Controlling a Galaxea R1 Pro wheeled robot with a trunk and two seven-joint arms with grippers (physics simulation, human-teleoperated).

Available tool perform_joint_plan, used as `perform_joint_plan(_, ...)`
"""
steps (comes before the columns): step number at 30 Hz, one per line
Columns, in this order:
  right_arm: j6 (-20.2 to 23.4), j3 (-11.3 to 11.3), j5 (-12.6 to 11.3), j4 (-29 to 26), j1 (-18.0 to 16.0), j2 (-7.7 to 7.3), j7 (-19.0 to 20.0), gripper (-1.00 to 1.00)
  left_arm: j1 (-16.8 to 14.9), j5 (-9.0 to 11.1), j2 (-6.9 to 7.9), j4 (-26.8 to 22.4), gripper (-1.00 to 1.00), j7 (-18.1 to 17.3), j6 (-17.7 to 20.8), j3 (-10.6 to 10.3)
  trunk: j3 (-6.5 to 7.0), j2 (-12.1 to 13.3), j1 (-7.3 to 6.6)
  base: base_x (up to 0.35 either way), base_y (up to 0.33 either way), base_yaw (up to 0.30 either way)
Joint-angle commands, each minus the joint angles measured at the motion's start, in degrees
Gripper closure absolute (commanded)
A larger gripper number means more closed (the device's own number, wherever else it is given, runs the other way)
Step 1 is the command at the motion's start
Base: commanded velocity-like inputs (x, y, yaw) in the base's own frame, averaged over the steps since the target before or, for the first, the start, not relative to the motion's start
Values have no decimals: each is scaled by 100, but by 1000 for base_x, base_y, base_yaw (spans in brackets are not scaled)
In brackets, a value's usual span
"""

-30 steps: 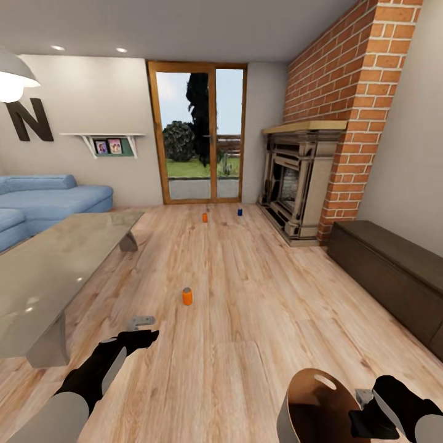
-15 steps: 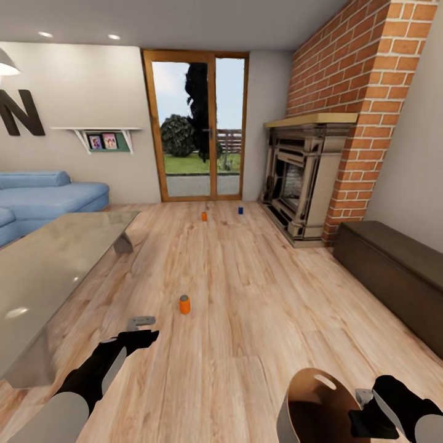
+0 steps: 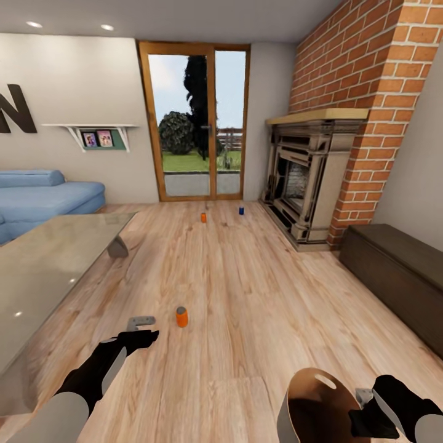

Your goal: Put the three can of soda from the living room inside the tash can in the kitchen.

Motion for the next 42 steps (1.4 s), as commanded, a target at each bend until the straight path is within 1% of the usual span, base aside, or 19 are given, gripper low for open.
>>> perform_joint_plan(1, 16, -19, -95, -3, -3, 1, -1, 100, 0, 0, 0, 1, -100, 1, -1, 0, 0, 0, 0, 325, 0, 0)
perform_joint_plan(33, 16, -11, -95, 1, -3, 5, -1, 100, 0, 0, 0, -2, -100, 0, 2, -3, -1, 0, 0, 325, 0, 0)
perform_joint_plan(35, 16, -11, -95, 1, -3, 7, -1, 100, 0, 0, 0, -2, -100, 1, 2, -25, -1, 0, 0, 325, 0, 0)
perform_joint_plan(37, 16, -11, -95, -1, -3, 9, -1, 100, 0, 0, 0, -3, -100, 2, 2, -96, -1, 0, 0, 325, -7, 0)
perform_joint_plan(42, 16, -11, -93, -1, -3, 9, -1, 100, 0, 0, 0, -1, -100, 2, 4, -116, -1, 0, 0, 322, -57, 0)
